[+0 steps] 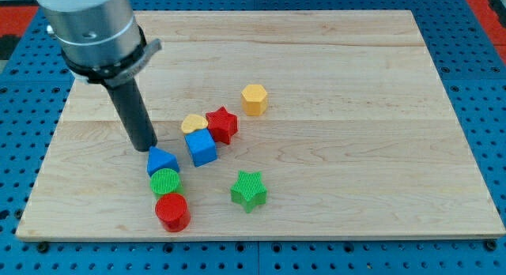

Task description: Push the red star towards the bottom right

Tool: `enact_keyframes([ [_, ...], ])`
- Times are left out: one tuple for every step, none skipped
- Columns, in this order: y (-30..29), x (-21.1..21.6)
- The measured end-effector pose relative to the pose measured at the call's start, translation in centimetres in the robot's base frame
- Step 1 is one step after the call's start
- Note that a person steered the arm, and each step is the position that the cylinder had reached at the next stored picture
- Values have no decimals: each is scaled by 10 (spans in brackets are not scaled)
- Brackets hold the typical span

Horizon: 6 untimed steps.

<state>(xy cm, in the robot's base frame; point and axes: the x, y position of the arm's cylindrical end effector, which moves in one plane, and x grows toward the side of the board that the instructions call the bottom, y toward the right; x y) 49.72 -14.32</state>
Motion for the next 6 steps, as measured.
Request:
enact_keyframes([
  [56,6],
  [65,-47],
  [63,-83],
  [62,-81],
  [106,-79],
  [86,-85],
])
